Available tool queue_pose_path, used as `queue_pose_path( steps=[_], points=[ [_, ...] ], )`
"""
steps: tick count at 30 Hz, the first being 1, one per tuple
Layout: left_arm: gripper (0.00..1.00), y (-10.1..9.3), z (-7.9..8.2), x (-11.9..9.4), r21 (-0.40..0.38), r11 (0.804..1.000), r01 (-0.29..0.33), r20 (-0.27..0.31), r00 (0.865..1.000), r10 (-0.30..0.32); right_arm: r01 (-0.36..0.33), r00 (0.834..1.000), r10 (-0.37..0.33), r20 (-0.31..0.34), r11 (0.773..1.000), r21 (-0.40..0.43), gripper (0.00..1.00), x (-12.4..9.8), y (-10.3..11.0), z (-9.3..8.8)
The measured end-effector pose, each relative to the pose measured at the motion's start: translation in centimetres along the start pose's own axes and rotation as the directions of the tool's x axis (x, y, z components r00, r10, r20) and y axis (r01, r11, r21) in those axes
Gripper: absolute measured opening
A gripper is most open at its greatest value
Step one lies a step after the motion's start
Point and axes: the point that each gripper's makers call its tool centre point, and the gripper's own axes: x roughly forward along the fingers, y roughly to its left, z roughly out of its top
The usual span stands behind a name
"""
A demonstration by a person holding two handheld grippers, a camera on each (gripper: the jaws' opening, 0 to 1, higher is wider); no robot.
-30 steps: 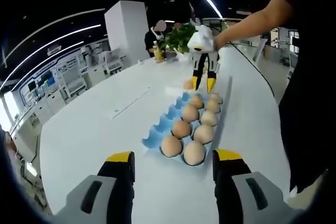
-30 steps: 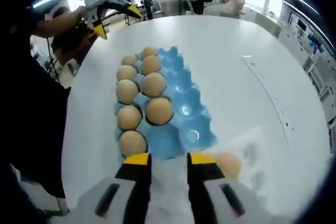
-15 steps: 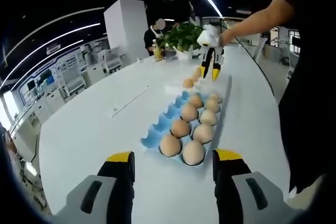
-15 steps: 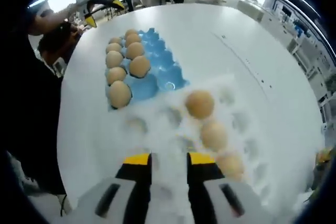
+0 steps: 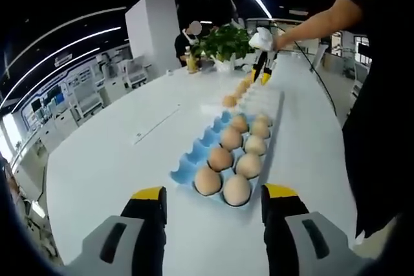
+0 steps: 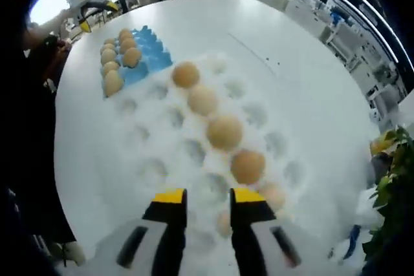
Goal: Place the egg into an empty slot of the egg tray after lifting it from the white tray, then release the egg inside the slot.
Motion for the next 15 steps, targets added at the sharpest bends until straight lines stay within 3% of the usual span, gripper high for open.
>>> queue_pose_path(
  steps=[7, 9, 15],
  points=[
    [0.59, 0.0, 0.1, 0.1, 0.0, 1.0, 0.004, -0.005, 1.0, -0.004, 0.03, 0.999, -0.029, -0.035, 0.999, 0.034, 0.26, -0.4, -1.4, -1.9],
    [0.59, 0.0, 0.2, 0.1, 0.002, 1.0, 0.003, -0.005, 1.0, -0.003, 0.038, 0.995, -0.037, -0.091, 0.999, 0.006, 0.27, -0.1, -1.7, -3.2],
    [0.59, 0.0, 0.3, 0.0, 0.006, 1.0, 0.002, -0.014, 1.0, -0.002, 0.038, 0.993, -0.04, -0.114, 0.999, -0.018, 0.26, 0.7, -2.1, -3.3]
  ],
)
